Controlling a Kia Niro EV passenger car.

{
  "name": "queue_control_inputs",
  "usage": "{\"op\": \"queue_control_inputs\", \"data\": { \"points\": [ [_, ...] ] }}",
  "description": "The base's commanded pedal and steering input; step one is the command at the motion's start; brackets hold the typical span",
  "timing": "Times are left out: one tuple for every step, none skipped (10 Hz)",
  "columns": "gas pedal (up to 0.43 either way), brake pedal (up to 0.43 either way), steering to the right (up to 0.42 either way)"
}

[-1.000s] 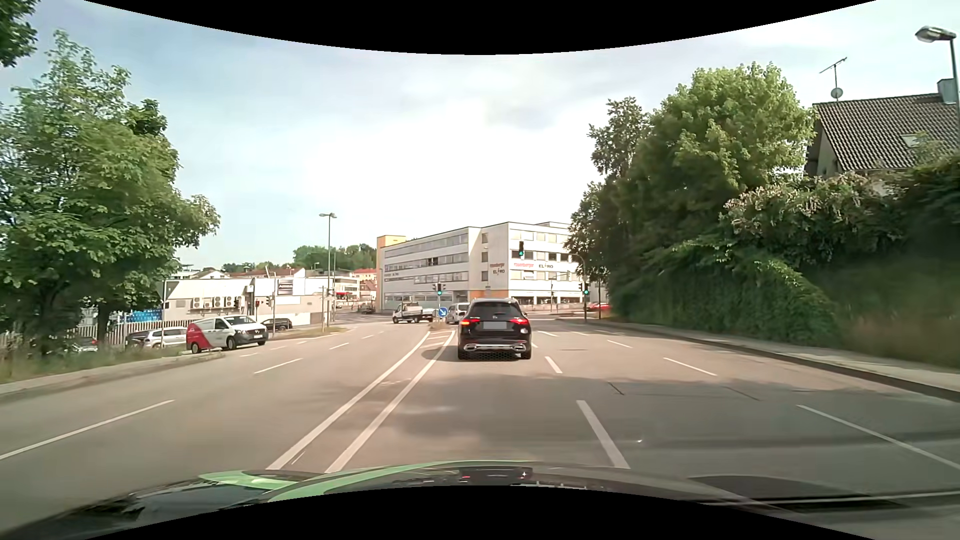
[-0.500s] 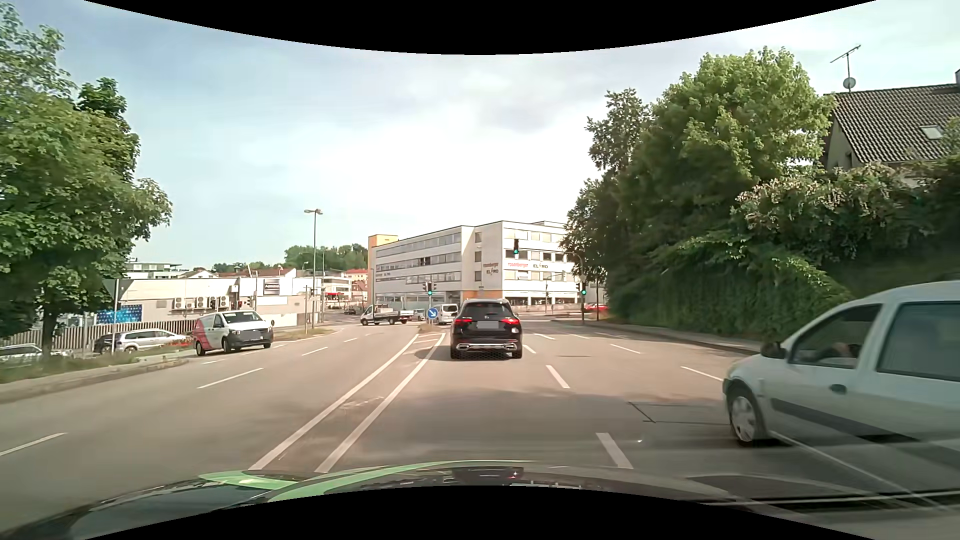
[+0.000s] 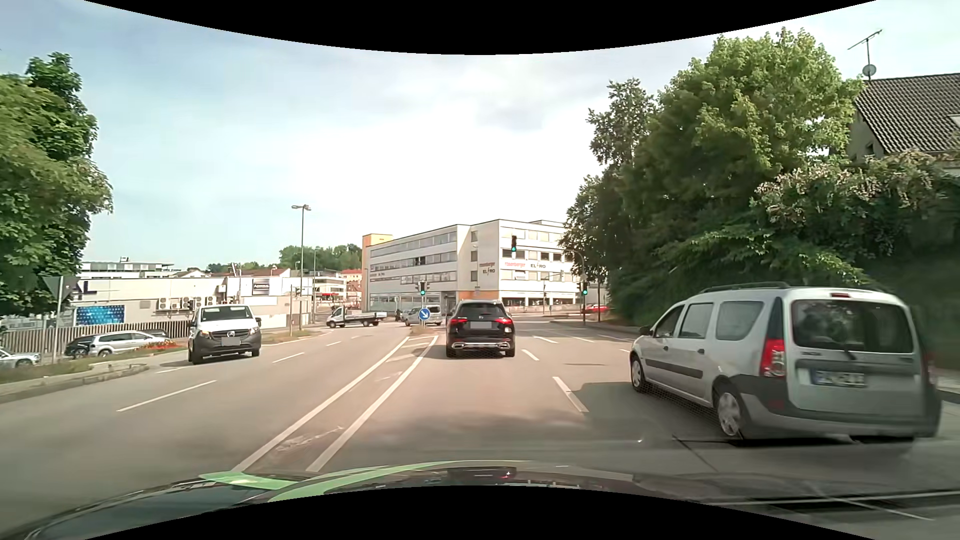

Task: Follow the waypoints while adhering to traffic rules and regulations

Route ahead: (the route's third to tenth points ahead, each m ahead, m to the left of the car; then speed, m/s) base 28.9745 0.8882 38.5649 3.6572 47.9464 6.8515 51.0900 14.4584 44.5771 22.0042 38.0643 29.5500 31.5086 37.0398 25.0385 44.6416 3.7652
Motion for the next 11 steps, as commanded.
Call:
{"op": "queue_control_inputs", "data": {
  "points": [
    [0.130, 0.000, 0.012],
    [0.130, 0.000, 0.010],
    [0.130, 0.000, 0.009],
    [0.130, 0.000, 0.005],
    [0.130, 0.000, 0.001],
    [0.130, 0.000, -0.001],
    [0.130, 0.000, -0.001],
    [0.130, 0.000, -0.001],
    [0.130, 0.000, -0.002],
    [0.130, 0.000, -0.002],
    [0.130, 0.000, -0.002]
  ]
}}
